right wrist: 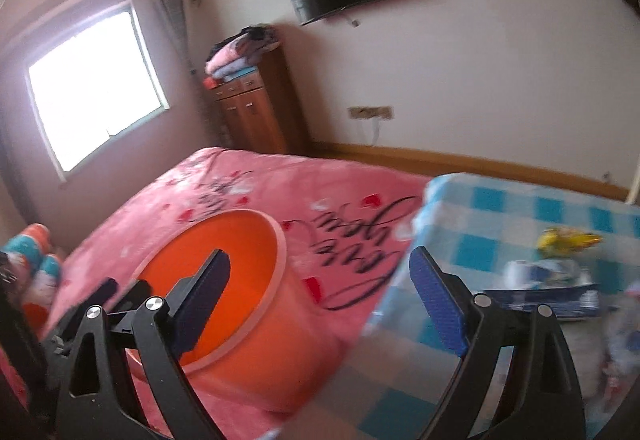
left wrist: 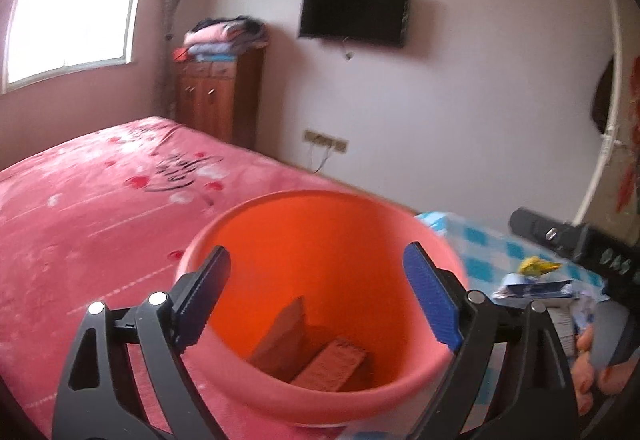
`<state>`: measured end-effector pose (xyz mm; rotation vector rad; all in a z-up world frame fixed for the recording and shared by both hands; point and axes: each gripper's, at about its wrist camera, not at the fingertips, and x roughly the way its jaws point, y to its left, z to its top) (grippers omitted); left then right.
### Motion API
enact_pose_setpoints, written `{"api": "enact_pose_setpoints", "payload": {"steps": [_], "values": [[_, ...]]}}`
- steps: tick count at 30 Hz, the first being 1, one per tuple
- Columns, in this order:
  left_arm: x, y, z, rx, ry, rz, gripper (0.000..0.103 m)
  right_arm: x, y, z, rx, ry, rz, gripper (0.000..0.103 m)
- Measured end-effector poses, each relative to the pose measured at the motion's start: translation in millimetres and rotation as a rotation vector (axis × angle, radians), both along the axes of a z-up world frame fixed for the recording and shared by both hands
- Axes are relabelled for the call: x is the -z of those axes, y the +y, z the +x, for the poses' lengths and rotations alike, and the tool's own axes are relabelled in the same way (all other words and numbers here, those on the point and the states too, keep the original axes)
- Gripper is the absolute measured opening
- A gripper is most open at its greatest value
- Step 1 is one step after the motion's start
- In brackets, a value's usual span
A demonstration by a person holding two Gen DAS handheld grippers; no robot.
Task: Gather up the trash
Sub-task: 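Carry the carton and packet to the orange bucket and release both, then move both tools back over the remaining trash on the table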
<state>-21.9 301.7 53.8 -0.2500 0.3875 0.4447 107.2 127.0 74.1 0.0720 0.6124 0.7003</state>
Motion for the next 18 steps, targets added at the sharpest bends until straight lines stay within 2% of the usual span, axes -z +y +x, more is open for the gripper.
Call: {"api": "enact_pose_setpoints", "payload": {"steps": [3,7,9,13,18], "values": [[-2.2,-17.1,-2.6,0.033,-0.056,0.007,0.089,-0.7,-21.0,-12.2,0.057,-0.057,-0.035,0.09],[-2.6,-37.2,0.9,0.079,-0.057,-0.01,0.089,-0.5,-46.9,-27.1,0.133,-0.118,-0.075,0.09],[-2.5,-46.8,4.9,0.096,-0.031,-0.017,0.089,0.2,-60.5,-33.1,0.165,-0.131,-0.082,0.094],[-2.6,-65.0,5.6,0.112,-0.03,-0.005,0.089,2.6,-85.0,-43.5,0.22,-0.155,-0.098,0.094],[0.7,-86.4,14.2,0.166,0.025,0.0,0.089,8.7,-116.3,-51.1,0.288,-0.153,-0.104,0.094]]}}
